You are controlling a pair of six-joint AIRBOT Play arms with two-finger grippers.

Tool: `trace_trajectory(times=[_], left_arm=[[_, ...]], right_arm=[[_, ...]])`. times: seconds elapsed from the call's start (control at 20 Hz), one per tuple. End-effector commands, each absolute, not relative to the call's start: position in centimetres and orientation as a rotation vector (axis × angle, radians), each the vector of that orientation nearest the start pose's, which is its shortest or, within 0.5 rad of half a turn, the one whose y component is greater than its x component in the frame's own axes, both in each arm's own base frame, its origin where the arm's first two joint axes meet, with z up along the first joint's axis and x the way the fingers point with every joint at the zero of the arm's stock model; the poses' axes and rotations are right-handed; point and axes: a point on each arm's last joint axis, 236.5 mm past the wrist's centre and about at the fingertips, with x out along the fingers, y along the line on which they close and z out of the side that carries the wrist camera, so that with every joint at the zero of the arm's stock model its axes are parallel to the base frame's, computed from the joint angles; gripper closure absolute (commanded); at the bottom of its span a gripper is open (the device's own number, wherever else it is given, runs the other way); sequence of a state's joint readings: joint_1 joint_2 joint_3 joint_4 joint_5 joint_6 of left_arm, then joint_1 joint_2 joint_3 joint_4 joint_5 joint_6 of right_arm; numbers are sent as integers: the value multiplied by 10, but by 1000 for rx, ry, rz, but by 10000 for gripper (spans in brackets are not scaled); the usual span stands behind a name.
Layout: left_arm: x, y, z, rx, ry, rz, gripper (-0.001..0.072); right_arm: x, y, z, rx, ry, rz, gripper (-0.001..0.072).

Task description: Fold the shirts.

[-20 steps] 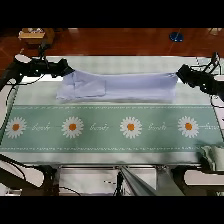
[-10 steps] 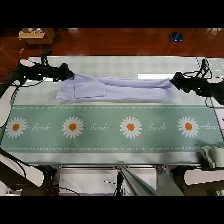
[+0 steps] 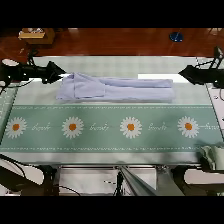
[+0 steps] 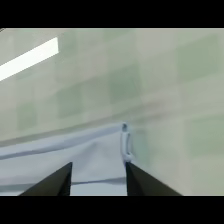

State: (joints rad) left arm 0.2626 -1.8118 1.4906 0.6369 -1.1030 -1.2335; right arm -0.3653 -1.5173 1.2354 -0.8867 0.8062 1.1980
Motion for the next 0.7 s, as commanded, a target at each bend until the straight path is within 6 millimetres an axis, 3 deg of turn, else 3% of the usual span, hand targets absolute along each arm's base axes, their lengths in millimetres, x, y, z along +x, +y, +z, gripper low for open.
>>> trace_trajectory(times=[0.0,0.1,0.25,0.65], left_arm=[[505,-31,2,-757,1096,-440,228],[504,-32,15,-737,1073,-450,235],[501,-34,20,-731,1074,-462,235],[493,-39,21,-711,1094,-502,236]], right_arm=[[456,-122,-1,436,1037,-103,227],[446,-113,-17,581,1104,-62,222],[449,-78,-38,821,1152,72,223],[447,-17,-116,914,1351,131,227]])
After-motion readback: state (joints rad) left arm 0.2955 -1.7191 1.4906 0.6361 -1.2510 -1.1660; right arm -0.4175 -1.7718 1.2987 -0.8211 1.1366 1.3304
